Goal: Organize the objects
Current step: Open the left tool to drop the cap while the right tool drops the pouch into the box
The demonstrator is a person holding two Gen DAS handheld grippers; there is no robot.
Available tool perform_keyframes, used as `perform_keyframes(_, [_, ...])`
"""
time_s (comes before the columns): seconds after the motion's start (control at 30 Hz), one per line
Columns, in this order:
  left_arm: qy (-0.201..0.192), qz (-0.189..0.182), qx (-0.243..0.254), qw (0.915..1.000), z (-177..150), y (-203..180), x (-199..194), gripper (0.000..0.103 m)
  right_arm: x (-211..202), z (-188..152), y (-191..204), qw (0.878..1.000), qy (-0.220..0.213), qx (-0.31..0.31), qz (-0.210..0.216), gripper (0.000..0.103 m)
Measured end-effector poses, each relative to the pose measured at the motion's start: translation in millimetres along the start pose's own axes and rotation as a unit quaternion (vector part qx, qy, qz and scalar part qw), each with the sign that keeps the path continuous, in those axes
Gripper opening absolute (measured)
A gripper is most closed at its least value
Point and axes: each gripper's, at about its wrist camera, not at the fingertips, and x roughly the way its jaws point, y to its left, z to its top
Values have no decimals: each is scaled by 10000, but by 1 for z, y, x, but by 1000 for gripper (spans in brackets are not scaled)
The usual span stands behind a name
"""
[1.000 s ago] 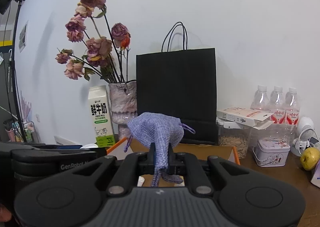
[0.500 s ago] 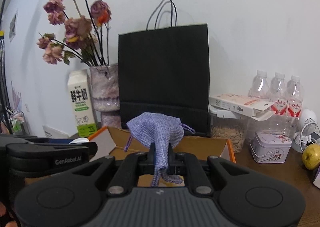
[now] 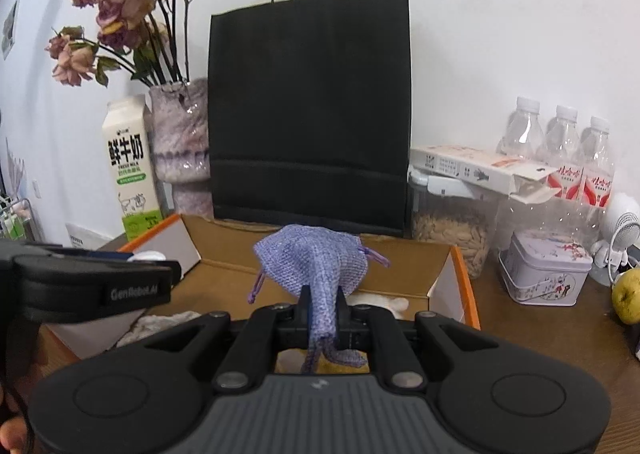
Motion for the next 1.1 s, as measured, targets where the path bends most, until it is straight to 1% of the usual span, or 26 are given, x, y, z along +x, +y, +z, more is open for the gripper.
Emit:
perform_keyframes(0.13, [14,58,-20,10000,0,-1,5,42,3,-2,-1,10000,50,22,-18,8])
perform_keyframes(0.2, [-40,111,-23,9999,-1,0,3,42,5,-2,-1,9999,104,36,-9,15])
perform_keyframes(0.23, [-71,130,-29,9999,-1,1,2,45,6,-3,-1,9999,116,47,-24,16])
perform_keyframes(0.27, [-109,154,-52,9998,-1,3,1,53,6,-3,-2,9999,119,61,-40,18])
perform_keyframes(0.3, [-143,182,-85,9997,-1,4,-1,58,7,-3,-2,9999,138,76,-40,28])
perform_keyframes(0.33, [-187,206,-121,9995,-1,7,-2,71,7,-3,-2,9998,151,82,-41,35])
perform_keyframes(0.37, [-243,235,-148,9993,-1,9,-4,83,7,-3,-2,9998,155,80,-44,53])
perform_keyframes(0.4, [-306,280,-153,9990,-2,10,-6,88,7,-3,-2,9998,164,71,-39,69])
perform_keyframes(0.43, [-365,336,-140,9987,-2,11,-7,97,8,-3,-2,9998,170,59,-22,76])
perform_keyframes(0.47, [-414,388,-128,9983,-3,12,-7,103,8,-3,-1,9998,175,49,3,88])
perform_keyframes(0.5, [-452,411,-122,9981,-3,12,-8,103,7,-3,-1,9998,179,44,31,93])
perform_keyframes(0.6, [-416,398,-149,9982,-4,14,-7,103,8,-2,0,9997,220,47,31,102])
perform_keyframes(0.87, [-374,411,-177,9983,-6,15,-9,103,5,-1,2,9997,228,-13,45,103])
perform_keyframes(1.1, [-384,269,-197,9987,-8,20,-22,103,-8,2,4,9999,130,-23,-39,103])
